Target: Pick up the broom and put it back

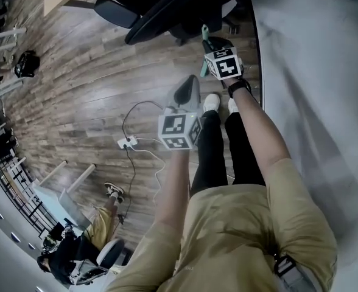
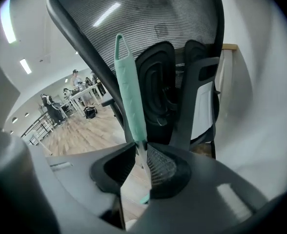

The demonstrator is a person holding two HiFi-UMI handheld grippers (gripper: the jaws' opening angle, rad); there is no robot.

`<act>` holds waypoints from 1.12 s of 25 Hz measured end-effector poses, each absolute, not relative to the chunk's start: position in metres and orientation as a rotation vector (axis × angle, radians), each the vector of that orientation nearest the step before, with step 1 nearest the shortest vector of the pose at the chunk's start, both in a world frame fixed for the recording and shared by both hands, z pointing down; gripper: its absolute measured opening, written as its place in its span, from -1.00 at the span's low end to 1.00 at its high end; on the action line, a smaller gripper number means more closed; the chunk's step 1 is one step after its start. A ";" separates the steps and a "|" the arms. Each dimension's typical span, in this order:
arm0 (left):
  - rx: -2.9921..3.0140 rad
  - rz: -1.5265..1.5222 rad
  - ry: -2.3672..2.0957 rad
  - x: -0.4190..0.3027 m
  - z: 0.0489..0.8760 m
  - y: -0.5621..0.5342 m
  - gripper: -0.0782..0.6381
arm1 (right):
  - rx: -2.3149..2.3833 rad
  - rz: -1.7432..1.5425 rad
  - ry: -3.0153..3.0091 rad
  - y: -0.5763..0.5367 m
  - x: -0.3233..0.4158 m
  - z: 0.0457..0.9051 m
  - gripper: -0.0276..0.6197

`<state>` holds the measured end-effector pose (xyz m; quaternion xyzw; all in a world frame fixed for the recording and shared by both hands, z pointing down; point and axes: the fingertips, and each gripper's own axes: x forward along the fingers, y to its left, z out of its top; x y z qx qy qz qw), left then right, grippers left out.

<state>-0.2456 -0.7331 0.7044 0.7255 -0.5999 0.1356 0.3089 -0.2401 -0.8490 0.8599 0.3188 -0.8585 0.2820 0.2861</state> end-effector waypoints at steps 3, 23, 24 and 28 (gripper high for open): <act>1.915 0.363 -1.587 -0.255 0.707 -0.734 -0.78 | 0.858 0.812 -2.305 -0.868 -0.258 0.868 -0.67; 1.914 0.330 -1.558 -0.258 0.702 -0.738 -0.78 | 0.857 1.154 -2.463 -0.877 -0.250 0.824 0.17; 1.918 0.333 -1.556 -0.258 0.699 -0.737 -0.78 | 0.905 1.172 -2.486 -0.874 -0.236 0.808 0.13; 1.951 0.314 -1.559 -0.259 0.664 -0.737 -0.78 | 1.074 1.066 -2.560 -0.858 -0.182 0.727 0.03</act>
